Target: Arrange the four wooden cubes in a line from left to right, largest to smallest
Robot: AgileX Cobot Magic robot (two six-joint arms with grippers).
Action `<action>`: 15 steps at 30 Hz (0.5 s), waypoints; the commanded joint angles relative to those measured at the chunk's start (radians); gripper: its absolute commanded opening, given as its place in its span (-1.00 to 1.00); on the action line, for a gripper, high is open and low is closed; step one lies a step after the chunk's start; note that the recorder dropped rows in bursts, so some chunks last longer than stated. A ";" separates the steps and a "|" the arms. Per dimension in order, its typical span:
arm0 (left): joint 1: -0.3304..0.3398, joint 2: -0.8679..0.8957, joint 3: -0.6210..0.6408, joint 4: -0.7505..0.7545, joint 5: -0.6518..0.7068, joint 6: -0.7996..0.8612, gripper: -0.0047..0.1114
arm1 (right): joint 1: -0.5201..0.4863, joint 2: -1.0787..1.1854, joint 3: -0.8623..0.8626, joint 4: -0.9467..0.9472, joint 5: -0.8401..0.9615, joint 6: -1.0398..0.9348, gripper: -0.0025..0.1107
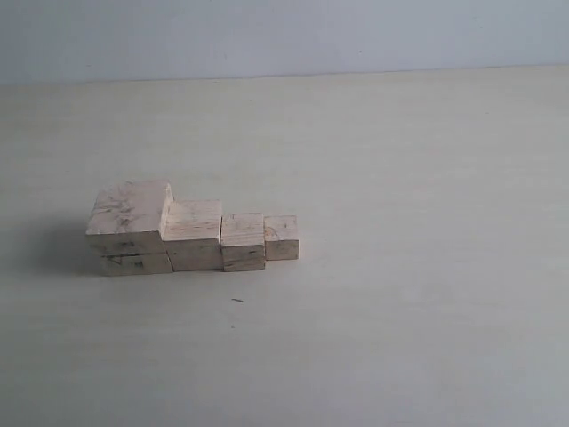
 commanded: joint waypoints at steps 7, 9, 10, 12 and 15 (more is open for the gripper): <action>-0.007 -0.007 0.003 0.002 -0.012 -0.007 -0.92 | -0.049 -0.212 0.287 -0.061 -0.128 -0.048 -0.91; -0.007 -0.007 0.003 0.002 -0.012 -0.007 -0.92 | -0.049 -0.244 0.349 -0.073 -0.138 -0.048 -0.91; -0.007 -0.007 0.003 0.002 -0.012 -0.007 -0.92 | -0.049 -0.290 0.391 -0.058 -0.137 -0.046 -0.91; -0.007 -0.007 0.003 0.002 -0.012 -0.007 -0.92 | -0.049 -0.340 0.440 -0.043 -0.139 -0.046 -0.91; -0.007 -0.007 0.003 0.002 -0.012 -0.007 -0.92 | -0.049 -0.444 0.482 -0.043 -0.134 -0.046 -0.91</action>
